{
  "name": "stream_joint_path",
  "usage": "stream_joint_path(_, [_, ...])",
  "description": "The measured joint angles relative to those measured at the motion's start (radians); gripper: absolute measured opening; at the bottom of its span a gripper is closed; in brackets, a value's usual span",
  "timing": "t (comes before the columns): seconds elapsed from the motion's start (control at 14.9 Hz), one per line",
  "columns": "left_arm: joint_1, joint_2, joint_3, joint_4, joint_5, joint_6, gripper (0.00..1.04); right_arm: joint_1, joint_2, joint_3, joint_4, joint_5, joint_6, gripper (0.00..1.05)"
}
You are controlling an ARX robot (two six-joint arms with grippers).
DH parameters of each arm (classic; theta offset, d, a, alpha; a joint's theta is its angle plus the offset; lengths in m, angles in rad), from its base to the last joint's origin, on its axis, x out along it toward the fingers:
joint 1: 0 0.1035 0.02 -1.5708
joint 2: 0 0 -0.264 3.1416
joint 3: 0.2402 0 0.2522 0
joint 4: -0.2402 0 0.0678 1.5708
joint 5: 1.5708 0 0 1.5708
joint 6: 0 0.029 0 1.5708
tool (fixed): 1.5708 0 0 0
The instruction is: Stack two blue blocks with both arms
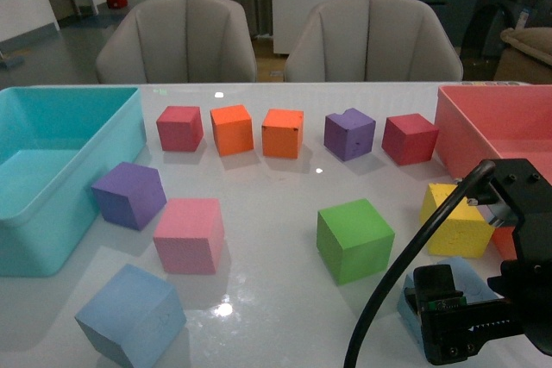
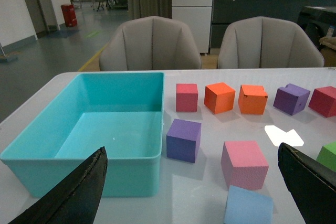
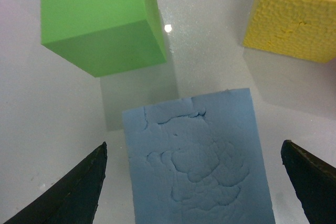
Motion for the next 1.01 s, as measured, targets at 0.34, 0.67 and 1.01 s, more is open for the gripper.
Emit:
stream_joint_path(0.34, [0.0,0.0,0.0,0.0,0.0,0.0,0.98,-0.007,0.098,0.001,0.067,-0.013,0.0,0.98])
stream_joint_path(0.67, [0.0,0.0,0.0,0.0,0.0,0.0,0.98,-0.006,0.042,-0.058,0.077,0.0,-0.014,0.52])
stream_joint_path(1.01, [0.0,0.0,0.0,0.0,0.0,0.0,0.98,0.026,-0.253,-0.1,-0.053,0.024,-0.049,0.48])
